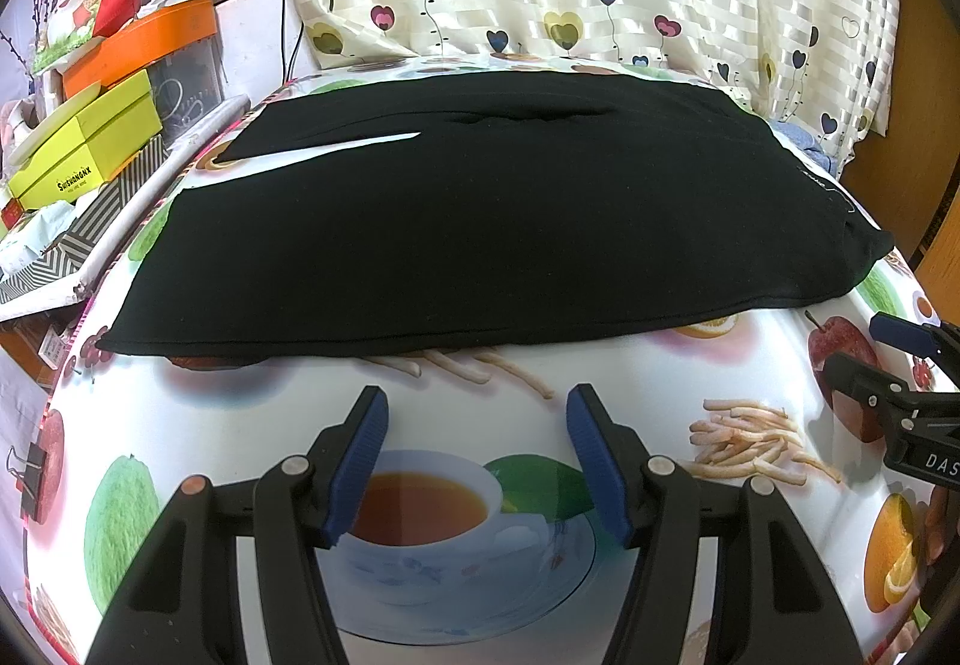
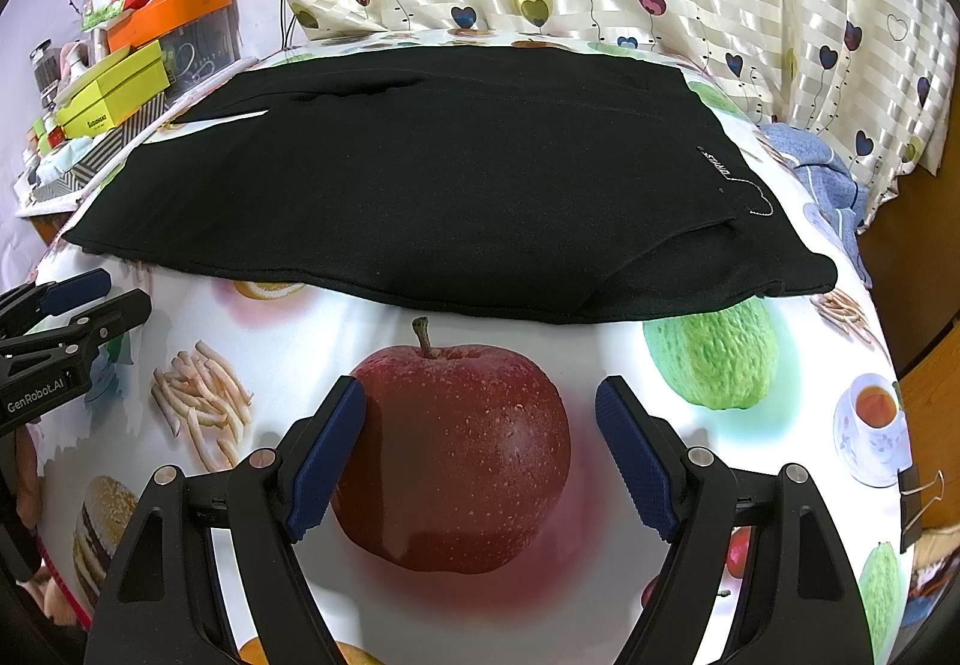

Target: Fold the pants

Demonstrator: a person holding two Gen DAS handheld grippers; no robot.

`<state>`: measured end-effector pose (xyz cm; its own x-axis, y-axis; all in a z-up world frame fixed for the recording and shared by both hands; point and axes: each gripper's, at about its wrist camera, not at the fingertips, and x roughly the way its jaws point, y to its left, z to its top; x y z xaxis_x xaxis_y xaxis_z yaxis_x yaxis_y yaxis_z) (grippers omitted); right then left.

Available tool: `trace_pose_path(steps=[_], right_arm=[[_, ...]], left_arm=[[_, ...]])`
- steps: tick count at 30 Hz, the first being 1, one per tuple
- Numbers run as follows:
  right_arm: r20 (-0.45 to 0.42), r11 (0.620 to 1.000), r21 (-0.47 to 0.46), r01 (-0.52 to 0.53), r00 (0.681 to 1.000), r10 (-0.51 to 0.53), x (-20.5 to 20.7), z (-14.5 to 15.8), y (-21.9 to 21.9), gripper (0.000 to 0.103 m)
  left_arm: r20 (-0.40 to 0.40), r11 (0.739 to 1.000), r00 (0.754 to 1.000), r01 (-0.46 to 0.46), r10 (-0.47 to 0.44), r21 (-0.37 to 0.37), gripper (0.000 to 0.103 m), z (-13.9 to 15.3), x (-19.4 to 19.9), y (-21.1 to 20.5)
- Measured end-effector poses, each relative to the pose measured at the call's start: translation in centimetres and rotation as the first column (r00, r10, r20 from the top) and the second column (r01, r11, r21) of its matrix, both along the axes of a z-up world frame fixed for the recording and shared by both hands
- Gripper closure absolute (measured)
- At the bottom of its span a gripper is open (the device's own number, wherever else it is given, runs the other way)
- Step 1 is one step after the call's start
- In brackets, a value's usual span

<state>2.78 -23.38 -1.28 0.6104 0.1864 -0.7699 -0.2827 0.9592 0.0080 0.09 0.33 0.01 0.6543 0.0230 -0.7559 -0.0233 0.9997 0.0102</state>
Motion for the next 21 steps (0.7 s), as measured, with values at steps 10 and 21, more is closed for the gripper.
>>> trace_pose_path(steps=[10,21], right_arm=[[0.0,1.0,-0.001,0.0,1.0,0.0,0.01,0.04,0.01,0.024],[0.0,1.0,-0.001,0.0,1.0,0.0,0.01,0.05,0.0,0.024]], left_arm=[[0.0,1.0,1.0,0.0,0.0,0.001,0.038,-0.01,0.0,0.0],[0.0,1.0,1.0,-0.001,0.001,0.001,0.037,0.03,0.02,0.26]])
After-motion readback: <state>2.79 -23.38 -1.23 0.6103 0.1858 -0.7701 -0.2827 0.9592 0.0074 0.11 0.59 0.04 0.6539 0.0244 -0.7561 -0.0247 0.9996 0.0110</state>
